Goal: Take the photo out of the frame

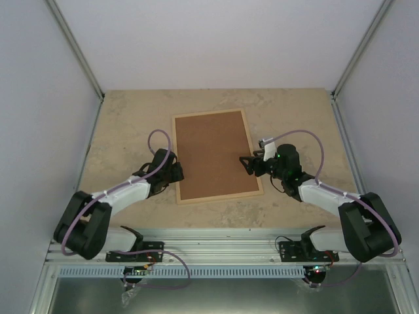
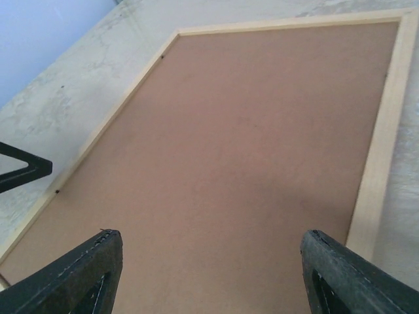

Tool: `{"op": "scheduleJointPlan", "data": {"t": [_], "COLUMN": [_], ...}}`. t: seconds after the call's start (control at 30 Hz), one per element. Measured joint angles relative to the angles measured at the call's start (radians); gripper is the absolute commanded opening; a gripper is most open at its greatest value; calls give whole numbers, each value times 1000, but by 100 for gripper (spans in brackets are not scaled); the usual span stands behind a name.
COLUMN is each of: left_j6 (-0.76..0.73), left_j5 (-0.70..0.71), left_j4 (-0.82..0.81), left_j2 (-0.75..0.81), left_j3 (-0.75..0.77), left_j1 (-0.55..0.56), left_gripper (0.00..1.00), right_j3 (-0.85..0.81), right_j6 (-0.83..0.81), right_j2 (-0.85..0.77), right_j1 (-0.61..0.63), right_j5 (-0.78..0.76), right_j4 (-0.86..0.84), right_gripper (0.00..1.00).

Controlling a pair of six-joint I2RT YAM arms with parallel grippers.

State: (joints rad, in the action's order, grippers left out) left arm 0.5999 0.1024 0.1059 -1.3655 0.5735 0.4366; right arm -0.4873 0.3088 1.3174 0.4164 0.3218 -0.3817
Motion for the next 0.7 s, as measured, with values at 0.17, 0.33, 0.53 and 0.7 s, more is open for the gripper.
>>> {"op": "scheduleJointPlan", "data": {"t": [0.17,0.33,0.53,0.7], "left_j6": [47,75,97,105], "left_j5": [10,8,10,9], "left_j4": [-1,-9,-4,-4], "left_j2": [105,115,145,151], "left_j3": [-70,-117,-175,-184], "left_j1": [36,73,93,104], "left_gripper": [57,53,46,42], "right_j3": [0,0,0,-6], "right_j6": [-29,-57,-91,-120], "right_j2": [-13,-30,-44,-42], "right_j1": [61,151,238,297], "right_j5": [-5,-47,-97,-143], "right_j4": [18,43,84,119], "right_gripper": [75,75,74,74]}}
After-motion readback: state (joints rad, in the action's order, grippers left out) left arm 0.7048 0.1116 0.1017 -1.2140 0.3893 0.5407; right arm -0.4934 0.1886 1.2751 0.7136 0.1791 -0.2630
